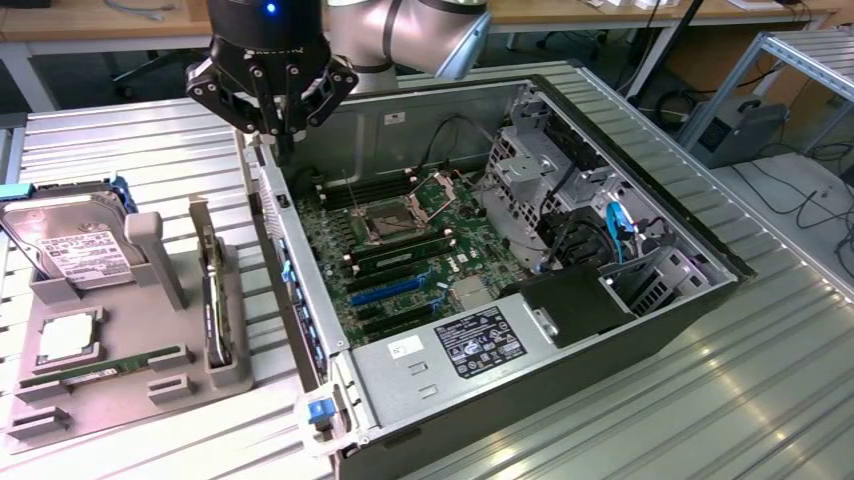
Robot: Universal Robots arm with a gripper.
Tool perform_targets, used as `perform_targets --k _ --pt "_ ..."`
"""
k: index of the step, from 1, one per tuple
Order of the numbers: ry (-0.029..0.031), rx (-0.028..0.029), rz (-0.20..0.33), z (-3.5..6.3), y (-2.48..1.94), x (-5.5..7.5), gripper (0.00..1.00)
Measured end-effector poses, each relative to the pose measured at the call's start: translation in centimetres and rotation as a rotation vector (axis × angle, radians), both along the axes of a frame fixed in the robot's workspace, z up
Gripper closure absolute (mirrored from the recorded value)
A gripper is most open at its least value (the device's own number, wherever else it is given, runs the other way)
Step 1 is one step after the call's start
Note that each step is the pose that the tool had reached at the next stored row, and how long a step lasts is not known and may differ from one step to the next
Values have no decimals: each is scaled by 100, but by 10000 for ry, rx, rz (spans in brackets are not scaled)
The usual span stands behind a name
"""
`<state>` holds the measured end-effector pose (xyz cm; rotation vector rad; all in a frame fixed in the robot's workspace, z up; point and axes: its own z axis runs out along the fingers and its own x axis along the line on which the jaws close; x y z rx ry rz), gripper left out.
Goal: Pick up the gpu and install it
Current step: 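Reach for the gpu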
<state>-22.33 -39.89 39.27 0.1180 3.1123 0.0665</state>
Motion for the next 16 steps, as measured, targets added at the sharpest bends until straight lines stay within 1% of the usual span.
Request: perform_targets --k 16 --pt "0 0 0 0 0 -56 89"
